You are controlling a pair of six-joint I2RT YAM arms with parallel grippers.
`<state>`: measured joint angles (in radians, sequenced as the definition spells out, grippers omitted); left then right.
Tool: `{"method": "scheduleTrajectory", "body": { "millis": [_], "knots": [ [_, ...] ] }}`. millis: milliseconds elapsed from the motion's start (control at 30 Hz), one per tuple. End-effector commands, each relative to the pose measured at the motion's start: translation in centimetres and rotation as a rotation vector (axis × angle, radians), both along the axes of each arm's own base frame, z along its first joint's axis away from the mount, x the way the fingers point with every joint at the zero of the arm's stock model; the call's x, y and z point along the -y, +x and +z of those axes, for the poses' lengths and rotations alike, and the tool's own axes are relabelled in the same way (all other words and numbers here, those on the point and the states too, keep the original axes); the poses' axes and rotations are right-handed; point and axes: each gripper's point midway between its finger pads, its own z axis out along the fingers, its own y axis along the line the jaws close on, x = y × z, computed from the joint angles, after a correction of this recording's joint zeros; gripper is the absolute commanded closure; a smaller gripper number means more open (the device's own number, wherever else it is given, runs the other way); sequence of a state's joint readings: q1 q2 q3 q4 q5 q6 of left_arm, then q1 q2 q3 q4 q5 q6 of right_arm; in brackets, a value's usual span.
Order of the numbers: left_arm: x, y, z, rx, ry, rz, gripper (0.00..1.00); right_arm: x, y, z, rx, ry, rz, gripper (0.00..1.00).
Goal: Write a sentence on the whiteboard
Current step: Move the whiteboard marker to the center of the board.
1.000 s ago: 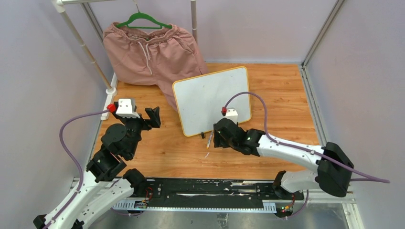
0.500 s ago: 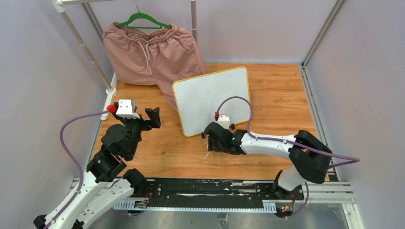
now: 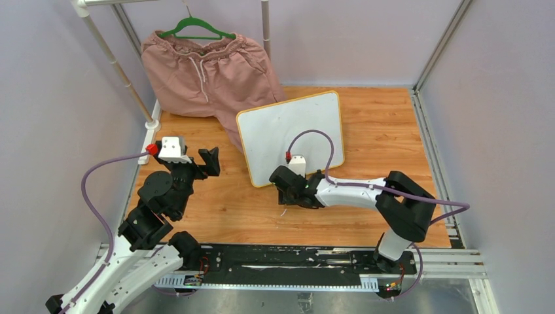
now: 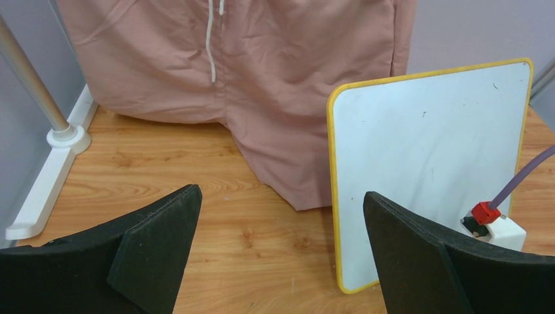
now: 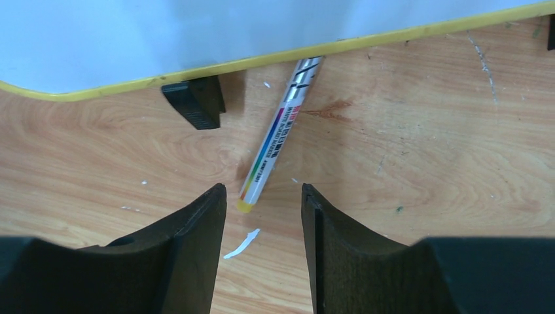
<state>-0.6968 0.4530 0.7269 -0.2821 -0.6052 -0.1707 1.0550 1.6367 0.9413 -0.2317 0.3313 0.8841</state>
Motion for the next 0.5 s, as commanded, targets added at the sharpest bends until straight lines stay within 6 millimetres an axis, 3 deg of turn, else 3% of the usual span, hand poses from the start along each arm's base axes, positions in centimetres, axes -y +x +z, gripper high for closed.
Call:
{"method": "scheduleTrajectory", "body": {
  "millis": [0,167,467],
  "knots": [
    [0.1,-0.1,0.6,0.026,-0.017,-0.006,0.0,0.6,0.3,-0.6,0.018,-0.066,-0.025,0.51],
    [0.1,-0.1,0.6,0.027,-0.017,-0.007,0.0,0.7,0.3,-1.3,0.015,-0.091,-0.022,0.55],
    [0.3,-0.2,0.8,0.033,-0.021,-0.018,0.0,2.1,-1.2,-2.3,-0.036,-0.114,-0.003,0.79]
  ]
}}
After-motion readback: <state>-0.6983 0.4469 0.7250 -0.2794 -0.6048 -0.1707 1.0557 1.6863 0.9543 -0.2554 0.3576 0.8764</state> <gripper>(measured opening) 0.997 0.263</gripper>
